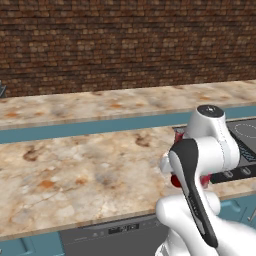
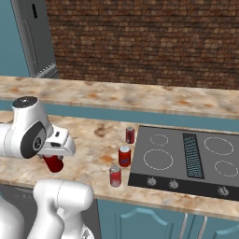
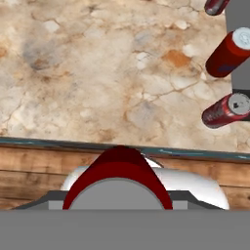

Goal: Four empty soda cans are scattered around the kitchen. Gather all the cans and cluster them next to the stove for recycling.

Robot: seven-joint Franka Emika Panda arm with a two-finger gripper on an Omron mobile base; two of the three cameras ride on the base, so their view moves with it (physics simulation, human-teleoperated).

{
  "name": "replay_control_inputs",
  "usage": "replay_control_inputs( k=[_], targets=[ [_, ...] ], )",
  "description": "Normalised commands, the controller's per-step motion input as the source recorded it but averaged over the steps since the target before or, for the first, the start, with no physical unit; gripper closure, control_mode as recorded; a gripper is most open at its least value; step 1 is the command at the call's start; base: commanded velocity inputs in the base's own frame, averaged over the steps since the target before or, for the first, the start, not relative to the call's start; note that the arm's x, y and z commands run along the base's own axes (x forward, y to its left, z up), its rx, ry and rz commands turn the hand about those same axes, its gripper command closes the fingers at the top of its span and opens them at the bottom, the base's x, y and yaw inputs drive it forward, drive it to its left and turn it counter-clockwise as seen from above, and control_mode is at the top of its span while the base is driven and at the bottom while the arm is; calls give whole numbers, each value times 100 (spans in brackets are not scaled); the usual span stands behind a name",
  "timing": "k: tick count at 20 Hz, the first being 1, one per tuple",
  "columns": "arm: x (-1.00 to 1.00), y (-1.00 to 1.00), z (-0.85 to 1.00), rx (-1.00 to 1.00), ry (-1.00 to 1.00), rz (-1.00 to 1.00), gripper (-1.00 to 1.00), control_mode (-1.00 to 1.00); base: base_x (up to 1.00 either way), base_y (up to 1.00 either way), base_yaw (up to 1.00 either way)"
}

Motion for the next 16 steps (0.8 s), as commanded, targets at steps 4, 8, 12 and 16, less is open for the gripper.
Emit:
replay_control_inputs(
  k=[4,8,12,16],
  targets=[
    [100,-1,-19,6,0,-2,100,-100,0,0,0],
    [60,-28,-7,4,0,5,100,-100,0,0,0],
    [57,-32,-10,-3,0,0,100,-100,0,0,0],
    [72,-26,0,-11,0,0,100,-100,0,0,0]
  ],
)
